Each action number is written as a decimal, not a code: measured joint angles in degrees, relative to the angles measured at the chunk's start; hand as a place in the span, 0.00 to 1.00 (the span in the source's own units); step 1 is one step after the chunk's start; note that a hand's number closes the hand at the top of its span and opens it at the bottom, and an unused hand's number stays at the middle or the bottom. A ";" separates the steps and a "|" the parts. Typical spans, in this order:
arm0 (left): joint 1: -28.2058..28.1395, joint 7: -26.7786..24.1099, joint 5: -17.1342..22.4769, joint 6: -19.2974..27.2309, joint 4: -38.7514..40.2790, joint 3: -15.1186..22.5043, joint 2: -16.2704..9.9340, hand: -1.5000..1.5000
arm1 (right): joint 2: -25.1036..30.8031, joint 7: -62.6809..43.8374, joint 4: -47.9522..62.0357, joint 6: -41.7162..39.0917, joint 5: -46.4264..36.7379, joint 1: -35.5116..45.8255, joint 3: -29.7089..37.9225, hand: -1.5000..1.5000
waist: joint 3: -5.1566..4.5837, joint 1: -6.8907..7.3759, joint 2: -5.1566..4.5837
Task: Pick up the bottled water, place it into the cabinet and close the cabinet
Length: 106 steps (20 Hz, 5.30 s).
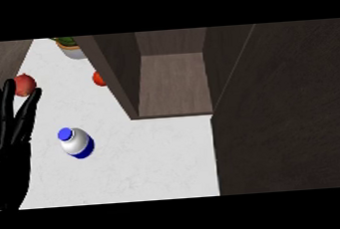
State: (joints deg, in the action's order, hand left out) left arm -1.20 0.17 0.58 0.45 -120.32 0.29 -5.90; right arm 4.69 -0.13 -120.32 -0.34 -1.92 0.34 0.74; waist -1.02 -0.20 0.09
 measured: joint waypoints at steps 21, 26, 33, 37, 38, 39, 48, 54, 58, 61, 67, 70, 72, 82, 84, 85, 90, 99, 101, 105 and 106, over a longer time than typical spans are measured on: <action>-7.61 16.84 25.55 -11.67 -9.08 -13.64 -8.86 0.00 | -1.20 -13.14 -19.25 -6.05 2.60 -12.40 -15.71 0.00 | 1.00 0.29 0.04; -7.95 20.04 26.05 -11.58 -10.53 -15.05 -8.52 0.00 | -2.19 -15.27 -21.09 -5.04 0.86 -12.73 -18.89 0.00 | 1.01 0.23 0.00; -8.64 21.41 22.24 -13.43 -9.88 -14.73 -7.94 0.00 | -3.12 -18.32 -21.70 -2.36 0.08 -12.17 -23.32 0.00 | 1.01 0.09 0.00; -8.73 18.73 19.15 -15.86 -5.49 -14.20 -7.04 0.00 | -2.46 -19.41 -21.72 -2.10 0.36 -10.97 -22.52 0.00 | 1.00 0.04 -0.02; -8.53 18.06 18.59 -16.29 -4.20 -14.32 -6.93 0.00 | -2.46 -19.56 -21.81 -1.74 0.27 -11.06 -23.07 0.00 | 1.00 0.01 -0.02; -8.02 16.92 17.51 -16.67 -2.25 -14.35 -6.81 0.00 | -2.30 -19.26 -21.84 -1.65 0.24 -11.42 -23.29 0.00 | 1.00 -0.05 -0.02; -5.65 9.04 10.79 -17.58 10.25 -14.41 -4.98 0.00 | -1.28 -20.89 -22.29 0.39 -0.09 -10.17 -25.14 0.00 | 0.98 -0.13 -0.04; -3.43 3.70 8.06 -19.40 21.94 -15.78 -6.17 0.00 | -0.40 -21.12 -22.38 1.48 -0.21 -9.78 -25.57 0.00 | 0.97 -0.30 -0.06; -1.35 -0.66 5.54 -19.95 30.13 -16.14 -6.70 0.00 | 0.05 -21.94 -22.46 2.07 -0.17 -8.97 -25.50 0.00 | 0.98 -0.34 -0.07; 0.27 -4.63 3.88 -20.19 37.21 -16.37 -6.82 0.00 | -0.31 -22.20 -22.30 3.17 -0.53 -8.40 -26.87 0.00 | 0.96 -0.38 -0.08; 4.35 -12.43 2.58 -22.36 50.88 -18.28 -9.49 0.00 | 0.96 -20.80 -22.28 3.91 -0.84 -9.72 -28.09 0.00 | 0.96 -0.50 -0.08; 6.15 -17.20 0.59 -21.94 56.97 -18.10 -9.63 0.00 | 1.37 -20.33 -22.35 4.54 -0.99 -10.00 -28.76 0.00 | 0.95 -0.56 -0.09; 7.30 -20.23 -0.06 -22.25 61.14 -18.17 -9.83 0.00 | 1.77 -20.06 -22.34 4.95 -1.09 -10.44 -29.21 0.00 | 0.95 -0.58 -0.09; 14.60 -33.91 -2.99 -21.39 80.51 -19.31 -11.32 0.00 | 2.44 -21.59 -22.43 8.01 -1.78 -8.45 -31.52 0.00 | 0.91 -0.84 -0.13; 16.43 -36.59 -3.67 -20.78 84.27 -19.48 -11.59 0.00 | 3.02 -20.90 -22.34 8.13 -1.79 -8.76 -31.36 0.00 | 0.91 -0.93 -0.17; 16.97 -37.89 -3.90 -20.38 85.77 -19.50 -11.33 0.00 | 2.97 -21.22 -22.29 8.45 -1.85 -8.15 -31.32 0.00 | 0.91 -0.89 -0.18; 20.78 -43.19 -4.44 -17.67 92.95 -20.27 -10.19 0.00 | 3.92 -21.33 -22.20 9.16 -1.96 -7.64 -31.06 0.00 | 0.89 -0.98 -0.22; 26.09 -47.01 -4.71 -19.23 100.28 -19.76 -9.70 1.00 | 5.18 -20.64 -22.35 9.71 -1.75 -7.83 -31.37 0.00 | 0.90 -1.02 -0.22; 26.88 -48.11 -6.04 -18.77 100.54 -18.46 -9.67 1.00 | 5.26 -20.35 -22.00 9.90 -1.67 -7.64 -31.13 0.00 | 0.90 -1.02 -0.24; 26.32 -52.94 -10.02 -12.74 98.10 -15.09 -8.25 1.00 | 5.53 -20.66 -21.90 10.51 -1.66 -7.13 -31.41 0.00 | 1.00 -0.85 -0.09; 26.24 -54.01 -10.57 -11.34 97.76 -14.69 -7.80 1.00 | 5.58 -21.45 -21.86 10.55 -1.63 -6.25 -30.99 0.00 | 1.02 -0.74 -0.09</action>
State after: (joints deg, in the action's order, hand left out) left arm 25.04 -53.84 -9.99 -10.89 -22.56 -14.40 -13.70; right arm 10.27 -21.58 -142.18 10.21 -3.55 -5.90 -30.25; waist 0.00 -0.94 0.00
